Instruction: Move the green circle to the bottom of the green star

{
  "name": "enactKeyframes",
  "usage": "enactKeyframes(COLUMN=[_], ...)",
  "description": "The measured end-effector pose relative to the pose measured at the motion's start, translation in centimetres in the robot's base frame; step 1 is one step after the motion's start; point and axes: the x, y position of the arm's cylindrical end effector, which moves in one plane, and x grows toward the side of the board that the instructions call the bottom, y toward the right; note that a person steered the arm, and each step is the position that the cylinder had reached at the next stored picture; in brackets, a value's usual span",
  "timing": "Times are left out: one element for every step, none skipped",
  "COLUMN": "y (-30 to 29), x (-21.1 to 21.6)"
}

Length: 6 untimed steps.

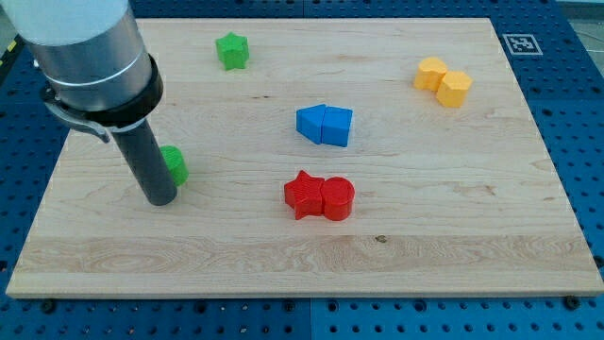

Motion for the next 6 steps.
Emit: enactKeyframes(y=[-0.9, -1.6, -2.4, -2.4, -2.4, -0.9], x=[-0.5, -0.5, -0.8, -2.1, -2.9, -2.1])
